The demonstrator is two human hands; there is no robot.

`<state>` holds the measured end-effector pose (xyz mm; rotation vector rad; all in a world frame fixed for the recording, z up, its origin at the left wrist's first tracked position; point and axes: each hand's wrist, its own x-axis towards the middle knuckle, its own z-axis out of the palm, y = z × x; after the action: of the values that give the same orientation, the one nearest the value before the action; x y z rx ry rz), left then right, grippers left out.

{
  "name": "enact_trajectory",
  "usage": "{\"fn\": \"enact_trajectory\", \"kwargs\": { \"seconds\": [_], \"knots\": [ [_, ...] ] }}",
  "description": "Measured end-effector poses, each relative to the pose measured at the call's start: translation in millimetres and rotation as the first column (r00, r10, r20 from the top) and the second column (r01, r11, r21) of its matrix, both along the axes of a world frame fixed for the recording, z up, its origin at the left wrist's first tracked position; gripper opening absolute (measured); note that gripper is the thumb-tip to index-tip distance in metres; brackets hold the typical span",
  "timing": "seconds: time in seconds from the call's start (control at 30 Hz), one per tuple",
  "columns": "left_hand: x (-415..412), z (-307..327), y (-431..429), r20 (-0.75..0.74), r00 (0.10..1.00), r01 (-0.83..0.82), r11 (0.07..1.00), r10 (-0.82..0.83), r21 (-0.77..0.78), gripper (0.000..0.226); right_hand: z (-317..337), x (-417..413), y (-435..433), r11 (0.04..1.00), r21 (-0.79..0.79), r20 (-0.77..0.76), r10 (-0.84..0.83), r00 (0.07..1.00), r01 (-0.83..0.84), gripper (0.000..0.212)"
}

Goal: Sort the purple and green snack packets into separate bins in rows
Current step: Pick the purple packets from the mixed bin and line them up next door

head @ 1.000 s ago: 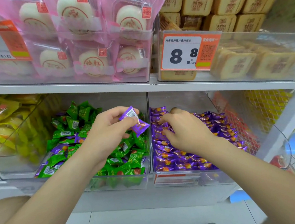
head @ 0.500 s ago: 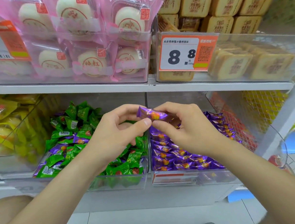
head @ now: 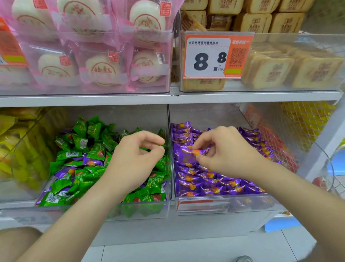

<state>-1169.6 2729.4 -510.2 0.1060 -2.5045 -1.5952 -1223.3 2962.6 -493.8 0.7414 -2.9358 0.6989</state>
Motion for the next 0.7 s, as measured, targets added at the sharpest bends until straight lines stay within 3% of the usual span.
{"fn": "enact_trajectory", "kwargs": {
  "seconds": [0.07, 0.33, 0.5, 0.7],
  "knots": [
    [1, 0, 1, 0.041, 0.999, 0.027, 1.000, -0.027, 0.000, 0.013, -10, -1, -2, 0.996, 0.085, 0.003, 0.037, 0.999, -0.037, 0.007],
    [4, 3, 0, 0.078, 0.993, 0.087, 0.996, -0.088, 0.014, 0.013, -32, -5, -11, 0.986, 0.165, -0.116, 0.050, 0.992, -0.030, 0.012],
    [4, 4, -1, 0.092, 0.991, 0.094, 0.995, -0.095, 0.014, 0.014, -37, -4, -14, 0.942, 0.335, -0.145, 0.070, 0.987, -0.017, 0.016],
    [6, 7, 0, 0.102, 0.990, 0.093, 0.996, -0.093, 0.000, 0.014, -34, -4, -15, 0.940, 0.338, -0.172, 0.014, 0.985, 0.046, 0.015]
  ]
}}
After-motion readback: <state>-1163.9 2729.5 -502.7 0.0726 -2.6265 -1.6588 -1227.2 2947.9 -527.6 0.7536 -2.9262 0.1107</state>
